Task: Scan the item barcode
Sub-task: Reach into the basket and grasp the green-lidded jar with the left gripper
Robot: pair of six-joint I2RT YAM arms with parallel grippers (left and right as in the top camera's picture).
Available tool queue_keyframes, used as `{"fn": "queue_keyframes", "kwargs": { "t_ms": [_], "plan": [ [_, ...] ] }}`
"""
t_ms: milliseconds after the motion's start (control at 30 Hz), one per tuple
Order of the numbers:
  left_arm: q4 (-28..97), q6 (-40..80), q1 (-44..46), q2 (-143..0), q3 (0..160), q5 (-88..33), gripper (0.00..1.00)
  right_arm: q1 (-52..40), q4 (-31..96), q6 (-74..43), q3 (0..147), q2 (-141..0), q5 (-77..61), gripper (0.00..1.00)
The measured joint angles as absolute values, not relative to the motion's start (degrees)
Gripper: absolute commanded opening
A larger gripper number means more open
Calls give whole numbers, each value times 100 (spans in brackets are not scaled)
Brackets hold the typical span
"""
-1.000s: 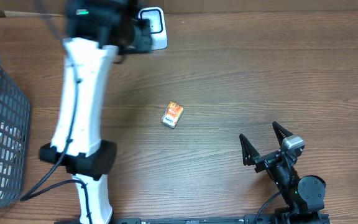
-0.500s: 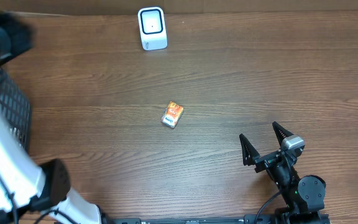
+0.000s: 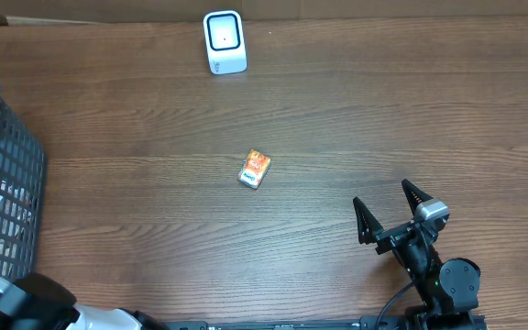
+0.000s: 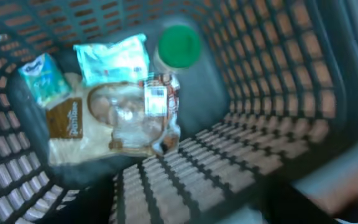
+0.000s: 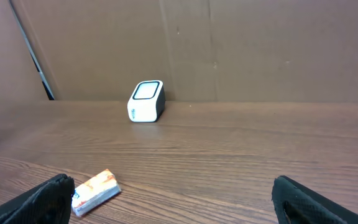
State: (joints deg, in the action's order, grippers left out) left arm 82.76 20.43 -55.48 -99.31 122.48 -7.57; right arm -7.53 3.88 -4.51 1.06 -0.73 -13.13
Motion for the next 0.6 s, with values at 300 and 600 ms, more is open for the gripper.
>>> {"fn": "queue_keyframes", "kwargs": {
  "t_ms": [300, 600],
  "plan": [
    [6099, 2130, -5581, -9966, 10711, -792, 95, -753, 388, -451, 106, -73, -1310, 100],
    [5063, 1037, -5443, -10641, 10189, -740, 91, -753, 388, -451, 106, -73, -1310, 100]
  ]
}}
